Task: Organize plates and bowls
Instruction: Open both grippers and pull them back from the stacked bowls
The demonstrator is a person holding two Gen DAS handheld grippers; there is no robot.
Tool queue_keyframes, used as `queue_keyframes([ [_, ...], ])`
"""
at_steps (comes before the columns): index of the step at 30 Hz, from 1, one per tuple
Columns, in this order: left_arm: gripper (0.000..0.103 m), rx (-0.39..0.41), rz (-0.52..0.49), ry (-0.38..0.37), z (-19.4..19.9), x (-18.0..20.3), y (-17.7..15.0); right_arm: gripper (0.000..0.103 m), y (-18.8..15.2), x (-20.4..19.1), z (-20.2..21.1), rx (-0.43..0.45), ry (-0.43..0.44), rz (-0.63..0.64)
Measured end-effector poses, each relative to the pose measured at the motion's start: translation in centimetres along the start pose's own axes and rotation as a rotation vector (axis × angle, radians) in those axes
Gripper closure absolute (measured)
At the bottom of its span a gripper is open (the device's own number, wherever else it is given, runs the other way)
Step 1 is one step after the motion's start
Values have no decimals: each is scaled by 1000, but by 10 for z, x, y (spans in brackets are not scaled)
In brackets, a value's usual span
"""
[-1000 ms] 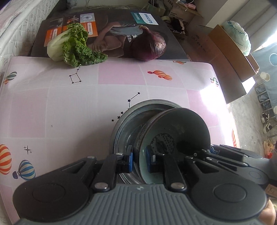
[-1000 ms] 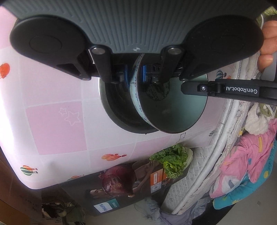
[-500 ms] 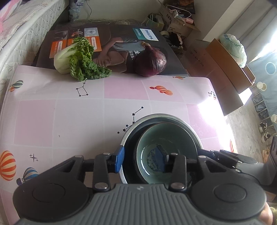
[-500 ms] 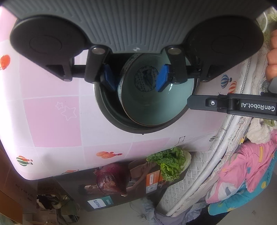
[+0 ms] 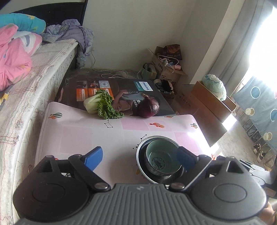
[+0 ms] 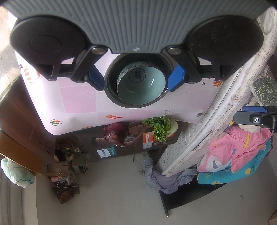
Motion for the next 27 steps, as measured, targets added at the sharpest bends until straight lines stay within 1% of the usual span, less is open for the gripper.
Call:
queue_keyframes([
  [2,6,51,-1,-14,34,-9,-18,13,-12,-11,40,63,-31,31],
  [3,5,73,1,-11,48,-15,-28,5,-19,-16,57,92,-49,44],
  [4,4,90,2,-6,62,-21,-39,1,-29,-23,75,122,-70,58],
  [6,4,112,-3,10,85,-32,-62,1,-49,-36,105,166,-112,90],
  [8,3,118,-6,37,100,-42,-85,1,-71,-50,127,189,-161,118],
  [11,0,125,-19,92,119,-57,-125,1,-103,-71,147,201,-223,149],
  [13,0,137,-23,140,127,-67,-152,1,-127,-88,157,194,-246,160],
  [16,0,142,-15,194,137,-79,-193,1,-159,-109,164,163,-238,169],
  [18,0,130,3,206,137,-86,-214,1,-181,-122,164,134,-238,174],
  [21,0,101,44,188,131,-94,-237,1,-213,-134,160,91,-227,174],
  [23,0,67,72,164,127,-99,-251,1,-229,-141,152,51,-184,142],
  [27,0,49,78,135,122,-112,-267,1,-246,-144,142,-2,-79,50],
])
Point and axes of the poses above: each gripper's, at about its wrist camera, not at the fingertips, and z roughly against the way its jaws point, x to its right, y to its top, the point moved 5 cm from there along -z, roughly the way its jaws point, and after that the axes turned 3 degrees about -x, right-handed, at the moved point
